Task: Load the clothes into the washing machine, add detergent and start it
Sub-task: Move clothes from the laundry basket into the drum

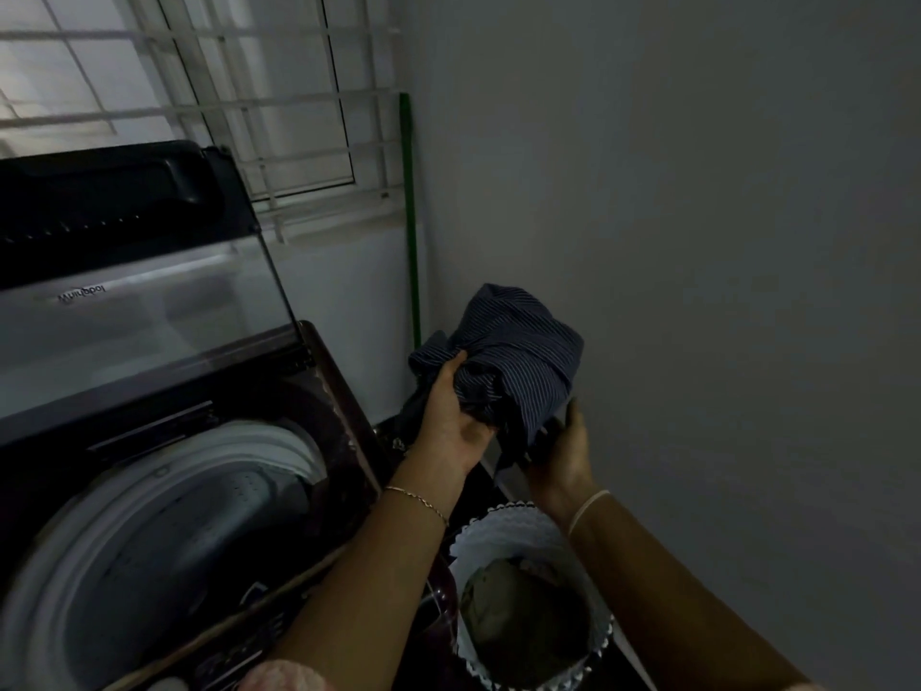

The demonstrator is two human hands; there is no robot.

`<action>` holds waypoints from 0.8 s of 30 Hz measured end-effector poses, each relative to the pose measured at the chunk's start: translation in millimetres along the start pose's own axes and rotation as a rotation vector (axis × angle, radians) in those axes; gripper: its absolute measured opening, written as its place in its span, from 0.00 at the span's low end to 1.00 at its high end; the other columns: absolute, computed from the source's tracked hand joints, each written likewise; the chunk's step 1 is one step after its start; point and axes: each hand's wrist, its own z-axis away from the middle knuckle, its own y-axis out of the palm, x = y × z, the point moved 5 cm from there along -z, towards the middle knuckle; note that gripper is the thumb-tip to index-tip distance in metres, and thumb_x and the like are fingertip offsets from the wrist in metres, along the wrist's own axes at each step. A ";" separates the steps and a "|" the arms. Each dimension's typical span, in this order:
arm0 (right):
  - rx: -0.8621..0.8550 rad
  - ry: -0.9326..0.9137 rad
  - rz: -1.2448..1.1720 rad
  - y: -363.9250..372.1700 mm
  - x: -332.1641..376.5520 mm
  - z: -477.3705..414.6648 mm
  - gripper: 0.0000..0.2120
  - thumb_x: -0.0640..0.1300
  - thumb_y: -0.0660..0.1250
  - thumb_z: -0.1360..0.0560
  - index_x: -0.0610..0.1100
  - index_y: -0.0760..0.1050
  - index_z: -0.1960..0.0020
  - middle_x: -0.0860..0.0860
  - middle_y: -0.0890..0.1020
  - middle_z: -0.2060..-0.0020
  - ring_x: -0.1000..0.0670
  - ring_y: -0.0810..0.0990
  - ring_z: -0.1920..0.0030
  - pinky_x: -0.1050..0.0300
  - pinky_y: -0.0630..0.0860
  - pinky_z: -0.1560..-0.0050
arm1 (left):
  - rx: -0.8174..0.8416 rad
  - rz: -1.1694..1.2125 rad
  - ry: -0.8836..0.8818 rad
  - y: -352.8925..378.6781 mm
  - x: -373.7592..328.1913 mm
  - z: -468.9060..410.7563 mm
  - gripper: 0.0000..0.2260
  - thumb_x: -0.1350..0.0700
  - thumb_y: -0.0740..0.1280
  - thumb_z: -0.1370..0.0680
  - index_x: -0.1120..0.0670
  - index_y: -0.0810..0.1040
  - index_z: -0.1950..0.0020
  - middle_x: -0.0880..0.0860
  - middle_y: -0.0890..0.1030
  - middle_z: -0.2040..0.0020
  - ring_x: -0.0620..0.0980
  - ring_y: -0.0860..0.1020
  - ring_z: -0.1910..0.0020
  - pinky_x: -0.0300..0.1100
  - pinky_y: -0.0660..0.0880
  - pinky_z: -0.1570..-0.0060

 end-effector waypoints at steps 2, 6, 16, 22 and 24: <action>0.073 0.010 -0.097 9.6 7.6 -1.3 0.31 0.65 0.49 0.22 0.45 0.69 0.29 0.44 0.77 0.37 0.42 0.76 0.41 0.46 0.73 0.41 | 0.022 -0.018 -0.060 2.1 3.8 2.6 0.18 0.48 0.64 0.22 0.58 0.77 0.37 0.60 0.81 0.43 0.58 0.79 0.46 0.51 0.78 0.50; 0.157 0.014 -0.214 18.7 19.8 0.9 0.30 0.65 0.52 0.23 0.45 0.75 0.37 0.43 0.81 0.42 0.40 0.77 0.41 0.42 0.72 0.37 | 0.040 -0.095 -0.167 2.0 13.6 4.4 0.20 0.48 0.65 0.22 0.59 0.77 0.36 0.60 0.81 0.41 0.58 0.78 0.42 0.51 0.76 0.45; 0.167 0.047 -0.390 -2.8 13.3 0.9 0.30 0.65 0.54 0.24 0.43 0.75 0.39 0.42 0.86 0.60 0.40 0.79 0.50 0.47 0.83 0.61 | -0.333 -0.740 0.037 -20.5 -8.4 7.3 0.56 0.41 0.81 0.46 0.59 0.60 0.24 0.56 0.69 0.29 0.51 0.74 0.38 0.42 0.75 0.43; 0.135 0.060 -0.367 -1.0 20.2 -4.3 0.29 0.66 0.55 0.25 0.41 0.77 0.45 0.41 0.82 0.52 0.40 0.79 0.50 0.45 0.83 0.62 | -0.035 -0.666 -0.086 -17.6 -3.5 -3.0 0.54 0.35 0.79 0.49 0.51 0.67 0.27 0.53 0.72 0.30 0.52 0.72 0.34 0.49 0.68 0.32; 0.147 0.071 -0.355 3.2 21.7 -3.7 0.29 0.65 0.55 0.25 0.41 0.77 0.46 0.40 0.81 0.50 0.39 0.79 0.49 0.43 0.82 0.59 | 0.037 -0.507 -0.165 -14.8 6.0 0.4 0.37 0.39 0.78 0.41 0.51 0.76 0.35 0.53 0.80 0.38 0.53 0.76 0.38 0.52 0.67 0.32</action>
